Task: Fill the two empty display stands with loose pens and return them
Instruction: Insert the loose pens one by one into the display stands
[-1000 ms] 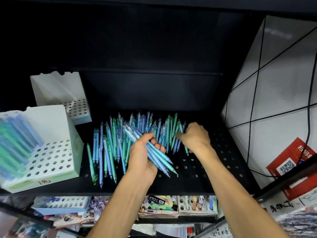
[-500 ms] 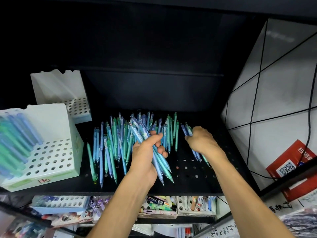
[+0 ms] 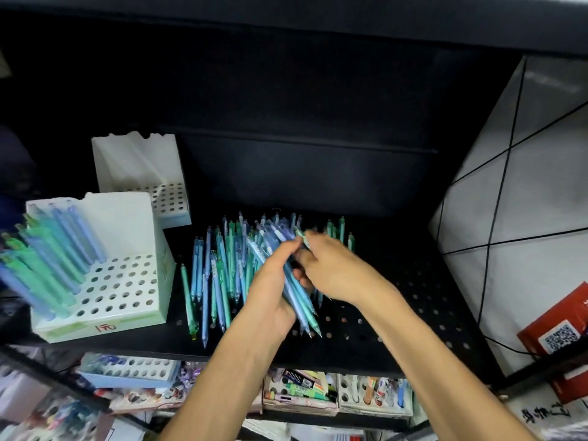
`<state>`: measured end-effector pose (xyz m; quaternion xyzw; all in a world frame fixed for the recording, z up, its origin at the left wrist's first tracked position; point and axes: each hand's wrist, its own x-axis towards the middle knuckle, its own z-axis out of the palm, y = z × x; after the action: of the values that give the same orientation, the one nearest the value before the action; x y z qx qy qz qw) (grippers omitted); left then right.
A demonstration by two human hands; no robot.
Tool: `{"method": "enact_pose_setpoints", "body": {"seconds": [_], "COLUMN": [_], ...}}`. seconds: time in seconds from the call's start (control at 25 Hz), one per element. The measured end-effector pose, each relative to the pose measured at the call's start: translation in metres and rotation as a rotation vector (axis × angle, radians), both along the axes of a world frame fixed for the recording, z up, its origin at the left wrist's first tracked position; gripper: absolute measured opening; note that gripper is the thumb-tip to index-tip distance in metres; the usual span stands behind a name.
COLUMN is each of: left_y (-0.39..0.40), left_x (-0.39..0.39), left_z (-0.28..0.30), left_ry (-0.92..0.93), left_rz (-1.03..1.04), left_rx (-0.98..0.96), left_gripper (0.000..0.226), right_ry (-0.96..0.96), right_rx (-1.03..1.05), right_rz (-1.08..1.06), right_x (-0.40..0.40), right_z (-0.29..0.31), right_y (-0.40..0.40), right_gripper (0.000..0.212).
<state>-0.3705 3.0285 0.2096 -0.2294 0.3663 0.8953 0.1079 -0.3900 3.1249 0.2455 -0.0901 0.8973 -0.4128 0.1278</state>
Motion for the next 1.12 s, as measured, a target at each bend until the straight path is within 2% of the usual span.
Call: {"method": "enact_pose_setpoints", "body": {"seconds": [0.04, 0.16, 0.28, 0.36, 0.44, 0.56, 0.64, 0.72, 0.8, 0.88, 1.0, 1.12], "left_y": [-0.008, -0.028, -0.057, -0.082, -0.108, -0.147, -0.172, -0.195, -0.211, -0.227, -0.245, -0.254], "left_x": [0.002, 0.008, 0.014, 0.022, 0.032, 0.049, 0.061, 0.076, 0.087, 0.098, 0.105, 0.108], "left_z": [-0.001, -0.005, -0.002, 0.004, 0.011, 0.021, 0.025, 0.024, 0.019, 0.013, 0.006, 0.000], "left_ry": [0.025, 0.056, 0.039, 0.087, 0.138, 0.150, 0.162, 0.186, 0.205, 0.206, 0.235, 0.236], "left_rz": [0.028, 0.137, 0.292, 0.375, 0.442, 0.555, 0.609, 0.664, 0.687, 0.704, 0.712, 0.696], "left_rx": [-0.001, -0.006, 0.007, -0.003, -0.062, -0.181, -0.269, -0.373, -0.389, -0.375, -0.377, -0.358], "left_gripper": [0.025, 0.035, 0.030, 0.019, 0.017, 0.027, 0.026, 0.035, 0.045, 0.054, 0.060, 0.040], "right_ry": [0.023, 0.066, 0.140, 0.118, 0.131, 0.234, 0.213, 0.300, 0.420, 0.408, 0.412, 0.478], "right_rx": [0.050, 0.032, 0.071, -0.043, -0.198, -0.323, -0.552, -0.711, -0.766, -0.823, -0.779, -0.633], "right_rz": [0.045, 0.120, 0.238, 0.295, 0.243, 0.165, 0.127, 0.097, 0.083, 0.060, 0.006, -0.017], "right_x": [-0.001, 0.001, 0.003, 0.007, 0.005, 0.002, 0.005, 0.007, 0.008, 0.009, 0.005, -0.001], "right_z": [-0.001, -0.001, 0.004, 0.012, 0.020, 0.024, 0.030, 0.036, 0.034, 0.024, 0.005, -0.012], "right_y": [-0.007, -0.030, -0.062, -0.084, -0.101, -0.125, -0.144, -0.164, -0.185, -0.212, -0.245, -0.262], "right_gripper": [0.012, 0.019, 0.017, 0.022, 0.025, 0.023, 0.022, 0.015, 0.009, 0.005, 0.001, 0.005]}}
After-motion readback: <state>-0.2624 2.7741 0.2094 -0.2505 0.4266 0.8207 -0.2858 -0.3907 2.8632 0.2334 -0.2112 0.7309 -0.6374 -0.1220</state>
